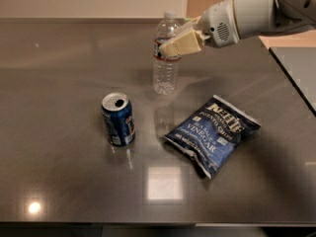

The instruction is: Move water bottle near blue chip bag

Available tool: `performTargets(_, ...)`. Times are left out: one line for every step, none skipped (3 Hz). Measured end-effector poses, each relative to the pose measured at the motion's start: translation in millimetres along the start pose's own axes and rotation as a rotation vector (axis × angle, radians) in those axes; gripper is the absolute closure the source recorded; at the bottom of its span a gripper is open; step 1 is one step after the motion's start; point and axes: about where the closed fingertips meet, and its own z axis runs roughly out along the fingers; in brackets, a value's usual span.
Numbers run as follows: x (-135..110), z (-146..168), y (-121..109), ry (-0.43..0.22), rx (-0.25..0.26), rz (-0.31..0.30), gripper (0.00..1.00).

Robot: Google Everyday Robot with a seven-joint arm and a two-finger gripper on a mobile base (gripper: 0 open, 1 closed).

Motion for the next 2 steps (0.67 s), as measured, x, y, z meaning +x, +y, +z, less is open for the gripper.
performTargets(17,-27,12,0.000,0.017,0.022,1.00)
performTargets(34,-45,22,0.013,0.037,0.036,1.00)
